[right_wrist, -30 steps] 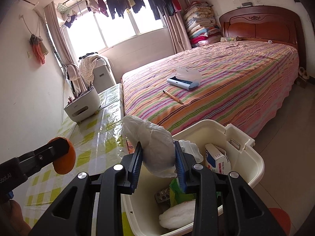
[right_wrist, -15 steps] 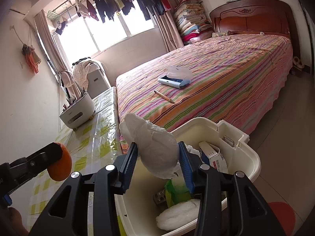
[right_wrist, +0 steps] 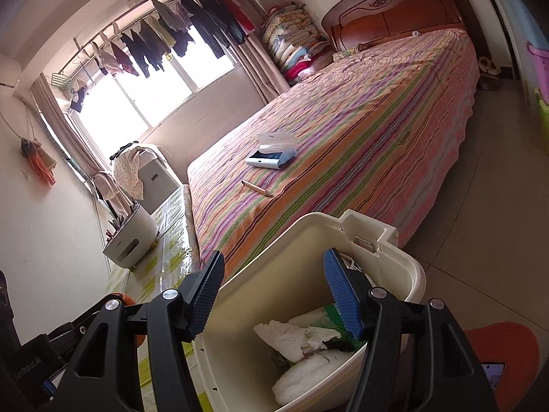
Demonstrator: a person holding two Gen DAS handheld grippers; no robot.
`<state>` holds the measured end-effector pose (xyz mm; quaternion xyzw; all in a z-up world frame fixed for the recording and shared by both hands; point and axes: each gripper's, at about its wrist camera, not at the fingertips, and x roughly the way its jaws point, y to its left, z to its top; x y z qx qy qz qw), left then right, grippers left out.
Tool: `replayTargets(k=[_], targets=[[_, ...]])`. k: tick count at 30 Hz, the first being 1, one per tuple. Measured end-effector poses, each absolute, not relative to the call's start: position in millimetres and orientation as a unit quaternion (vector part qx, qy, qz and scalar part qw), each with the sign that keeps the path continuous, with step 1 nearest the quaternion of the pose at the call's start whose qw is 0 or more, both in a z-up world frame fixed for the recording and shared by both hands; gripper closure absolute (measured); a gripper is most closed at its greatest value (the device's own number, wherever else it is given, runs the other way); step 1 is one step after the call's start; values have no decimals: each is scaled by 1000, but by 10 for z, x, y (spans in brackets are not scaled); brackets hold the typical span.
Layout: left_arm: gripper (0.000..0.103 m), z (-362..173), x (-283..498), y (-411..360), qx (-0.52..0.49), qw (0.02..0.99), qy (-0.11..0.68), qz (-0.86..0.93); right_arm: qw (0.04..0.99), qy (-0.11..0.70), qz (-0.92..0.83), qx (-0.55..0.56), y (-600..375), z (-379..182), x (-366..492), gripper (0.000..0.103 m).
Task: Collect trash
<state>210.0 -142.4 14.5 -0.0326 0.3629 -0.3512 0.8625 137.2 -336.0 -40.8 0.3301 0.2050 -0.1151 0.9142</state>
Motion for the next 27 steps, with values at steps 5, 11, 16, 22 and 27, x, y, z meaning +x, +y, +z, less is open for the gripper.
replayTargets(k=[5,11,16,22,27], targets=[[99,19,2211,-1563,-60,830,401,-383,912,194,-120,340,-3407,-400,1313,44],[99,-115,2297,-1674,-69,813,424,-394,911,184,-123,348,-3456,-395,1254,44],[96,-176,2301,-1706,-63,818,423,-385,909,182,-124,353,-3471,-395,1237,43],[71,-156,2271,-1653,-65,829,409,-377,909,182,-124,353,-3467,-387,1233,43],[35,-26,2126,-1542,-56,866,360,-342,911,182,-125,348,-3452,-383,1215,43]])
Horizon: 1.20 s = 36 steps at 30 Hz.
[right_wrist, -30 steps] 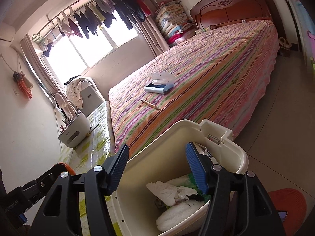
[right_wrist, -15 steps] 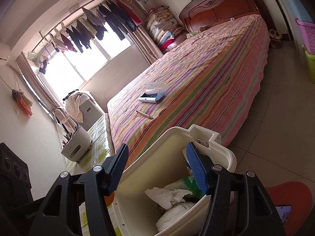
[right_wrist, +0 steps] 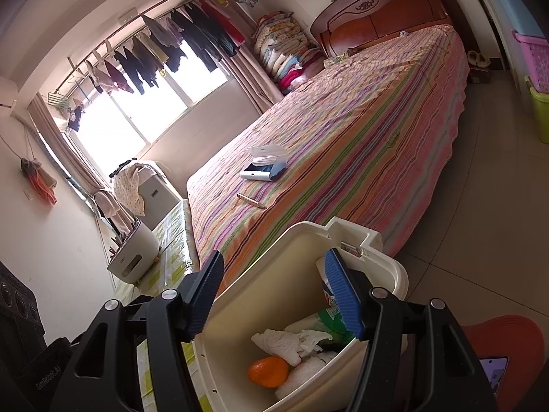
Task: Collect trash
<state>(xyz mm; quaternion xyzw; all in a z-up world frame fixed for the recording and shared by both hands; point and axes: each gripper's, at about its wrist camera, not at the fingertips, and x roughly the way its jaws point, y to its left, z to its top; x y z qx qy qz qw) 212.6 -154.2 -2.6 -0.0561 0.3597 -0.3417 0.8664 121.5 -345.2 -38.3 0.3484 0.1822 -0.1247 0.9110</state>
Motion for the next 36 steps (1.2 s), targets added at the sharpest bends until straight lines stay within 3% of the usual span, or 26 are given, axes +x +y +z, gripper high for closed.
replayTargets(k=[3,6,13,36], targets=[[31,47,1997,-1402,-50,887,338,-311,917,178,-125,335,-3401,-351,1166,42],[29,127,1805,-1254,-21,914,302,-268,926,170,-122,313,-3312,-296,1082,30],[22,209,1455,-910,5,944,257,-205,947,149,-121,258,-3049,-207,872,20],[17,36,995,-307,16,966,233,-109,972,148,-77,168,-2288,-354,591,13]])
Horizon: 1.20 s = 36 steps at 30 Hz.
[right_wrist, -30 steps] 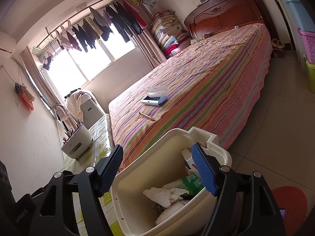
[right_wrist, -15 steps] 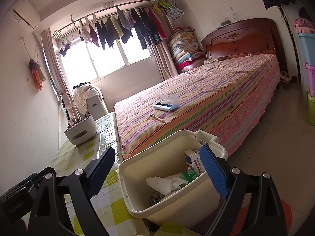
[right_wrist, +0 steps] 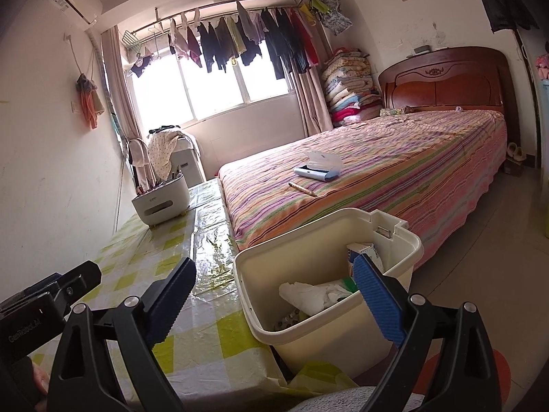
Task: Collect trash
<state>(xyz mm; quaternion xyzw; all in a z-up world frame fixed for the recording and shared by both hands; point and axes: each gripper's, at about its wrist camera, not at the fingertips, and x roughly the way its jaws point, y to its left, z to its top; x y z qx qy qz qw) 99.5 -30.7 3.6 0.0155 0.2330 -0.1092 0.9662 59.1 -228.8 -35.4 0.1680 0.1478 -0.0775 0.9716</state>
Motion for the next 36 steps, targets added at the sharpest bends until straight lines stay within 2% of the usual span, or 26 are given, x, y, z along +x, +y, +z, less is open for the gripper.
replayTargets(k=[36], targets=[[10,-10,942,-286,40,969,226,-89,970,159,-75,165,-2215,-358,604,13]])
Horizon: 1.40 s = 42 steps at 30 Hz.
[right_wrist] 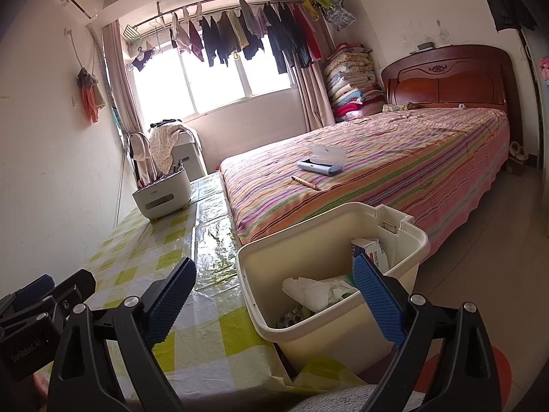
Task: Collect trash
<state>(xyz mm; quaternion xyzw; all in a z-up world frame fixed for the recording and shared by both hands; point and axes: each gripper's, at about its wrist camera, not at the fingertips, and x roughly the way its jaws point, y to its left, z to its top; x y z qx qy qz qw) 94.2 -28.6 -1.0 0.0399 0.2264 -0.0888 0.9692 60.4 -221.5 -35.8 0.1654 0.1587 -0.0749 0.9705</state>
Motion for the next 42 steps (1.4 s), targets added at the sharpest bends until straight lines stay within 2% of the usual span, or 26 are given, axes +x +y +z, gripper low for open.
replayTargets(k=[42], targets=[[7,-43,929,-378,71,963,239,-103,970,162,-73,165,-2204,-369,610,13]])
